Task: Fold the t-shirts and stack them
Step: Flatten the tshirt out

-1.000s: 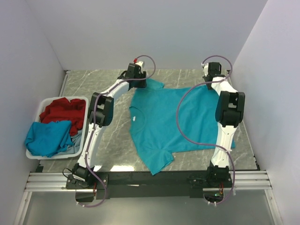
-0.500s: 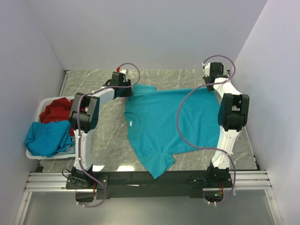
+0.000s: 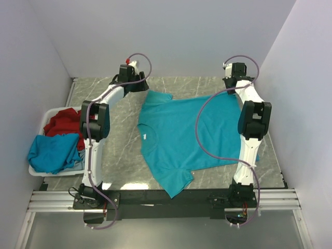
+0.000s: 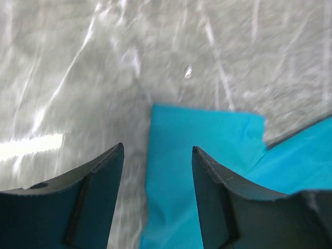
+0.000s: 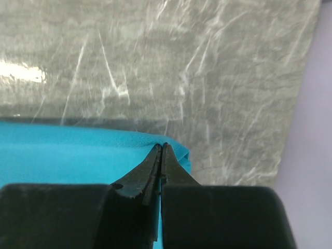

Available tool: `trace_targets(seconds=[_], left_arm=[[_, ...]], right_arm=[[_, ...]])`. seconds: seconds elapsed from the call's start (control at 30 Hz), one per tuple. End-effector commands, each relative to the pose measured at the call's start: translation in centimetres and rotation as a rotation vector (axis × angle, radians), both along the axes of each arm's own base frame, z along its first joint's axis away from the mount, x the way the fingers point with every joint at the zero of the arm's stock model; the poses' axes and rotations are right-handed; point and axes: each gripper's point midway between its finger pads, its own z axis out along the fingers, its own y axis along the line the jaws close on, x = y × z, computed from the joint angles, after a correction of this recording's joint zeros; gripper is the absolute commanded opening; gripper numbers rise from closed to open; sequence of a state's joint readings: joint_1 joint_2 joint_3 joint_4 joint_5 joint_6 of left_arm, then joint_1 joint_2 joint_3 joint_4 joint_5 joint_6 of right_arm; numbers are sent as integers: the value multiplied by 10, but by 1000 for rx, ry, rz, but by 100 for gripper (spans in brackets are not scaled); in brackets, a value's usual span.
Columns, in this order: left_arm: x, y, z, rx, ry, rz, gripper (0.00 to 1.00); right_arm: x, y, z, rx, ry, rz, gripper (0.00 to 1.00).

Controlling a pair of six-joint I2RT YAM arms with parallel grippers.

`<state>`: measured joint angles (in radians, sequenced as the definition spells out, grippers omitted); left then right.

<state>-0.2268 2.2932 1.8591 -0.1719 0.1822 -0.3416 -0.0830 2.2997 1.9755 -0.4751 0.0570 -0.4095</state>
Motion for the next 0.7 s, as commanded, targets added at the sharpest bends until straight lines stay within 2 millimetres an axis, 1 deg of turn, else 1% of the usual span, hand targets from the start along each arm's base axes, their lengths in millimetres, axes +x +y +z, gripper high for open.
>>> trace_targets(seconds=[0.0, 0.03, 0.07, 0.1, 0.13, 0.2, 0.23, 0.27, 0.33, 0.37, 0.4, 0.47, 0.53, 0.57, 0.6, 0.67], left_arm=[[1, -19, -23, -104, 69, -132, 61], [2, -22, -26, -137, 81, -155, 61], [6, -31, -21, -172, 75, -188, 60], [7, -31, -37, -176, 103, -188, 60], [8, -32, -41, -184, 109, -186, 60], [11, -33, -46, -193, 111, -180, 60], [12, -35, -47, -200, 109, -179, 60], [13, -36, -48, -202, 108, -177, 60], [12, -38, -55, -212, 125, -174, 60], [13, -39, -55, -209, 132, -172, 60], [14, -40, -62, -206, 144, -172, 60], [13, -46, -63, -199, 150, -181, 58], [13, -49, -70, -167, 154, -170, 57], [15, -47, -71, -145, 146, -156, 56], [13, -44, -78, -115, 163, -133, 55], [16, -37, -83, -51, 161, -84, 51]], right_arm=[[4, 6, 7, 9, -4, 10, 0], [3, 6, 6, 8, -3, 11, 0], [2, 6, 4, 5, 2, 12, 0], [1, 6, 4, 6, 3, 15, 0], [0, 6, 7, 7, -5, 16, 0], [-5, 7, 3, 4, 6, 20, 0], [-5, 6, 7, 1, -4, 20, 0], [-8, 7, 4, 0, 4, 24, 0], [-9, 6, 6, 2, 1, 25, 0], [-10, 8, 6, 4, 2, 26, 0], [-11, 7, 5, 5, 5, 27, 0], [-12, 8, 6, 10, 1, 26, 0], [-12, 9, 6, 15, 2, 24, 0], [-13, 9, 7, 18, 2, 25, 0], [-13, 9, 6, 24, 4, 27, 0], [-14, 11, 5, 30, 6, 29, 0]])
